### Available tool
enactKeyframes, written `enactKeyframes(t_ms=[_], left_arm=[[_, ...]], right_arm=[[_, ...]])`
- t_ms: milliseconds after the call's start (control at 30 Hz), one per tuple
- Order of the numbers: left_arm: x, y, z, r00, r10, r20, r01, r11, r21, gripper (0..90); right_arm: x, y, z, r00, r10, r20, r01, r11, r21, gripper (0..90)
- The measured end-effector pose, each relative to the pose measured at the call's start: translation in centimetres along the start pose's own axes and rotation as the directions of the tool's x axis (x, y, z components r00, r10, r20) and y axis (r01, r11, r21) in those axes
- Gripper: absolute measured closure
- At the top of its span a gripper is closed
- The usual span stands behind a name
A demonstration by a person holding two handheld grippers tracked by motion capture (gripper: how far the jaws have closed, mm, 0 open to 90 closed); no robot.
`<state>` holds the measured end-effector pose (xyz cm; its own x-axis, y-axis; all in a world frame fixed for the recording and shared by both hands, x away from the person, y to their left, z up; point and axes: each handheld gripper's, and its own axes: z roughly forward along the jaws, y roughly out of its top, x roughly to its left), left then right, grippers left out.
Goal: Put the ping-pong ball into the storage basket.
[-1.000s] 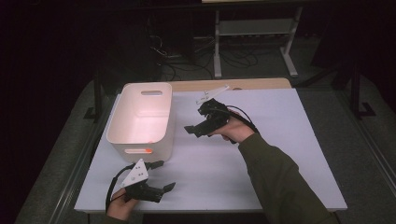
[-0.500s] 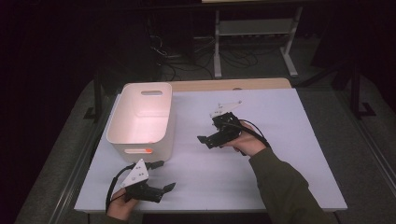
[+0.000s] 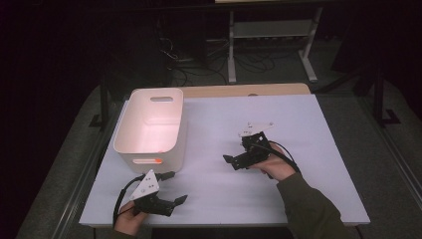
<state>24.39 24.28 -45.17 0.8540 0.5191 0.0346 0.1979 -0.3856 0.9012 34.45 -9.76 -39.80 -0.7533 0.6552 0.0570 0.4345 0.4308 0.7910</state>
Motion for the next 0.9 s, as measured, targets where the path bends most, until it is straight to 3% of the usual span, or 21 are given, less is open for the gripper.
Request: enactKeyframes(t_ms=[900], left_arm=[[0.1, -0.1, -0.1, 0.9999, -0.01, 0.005, 0.01, 0.9998, -0.016, 14.1]], right_arm=[[-0.8, -4.9, -2.0, 0.9972, 0.067, 0.032, -0.067, 0.998, -0.01, 0.8]])
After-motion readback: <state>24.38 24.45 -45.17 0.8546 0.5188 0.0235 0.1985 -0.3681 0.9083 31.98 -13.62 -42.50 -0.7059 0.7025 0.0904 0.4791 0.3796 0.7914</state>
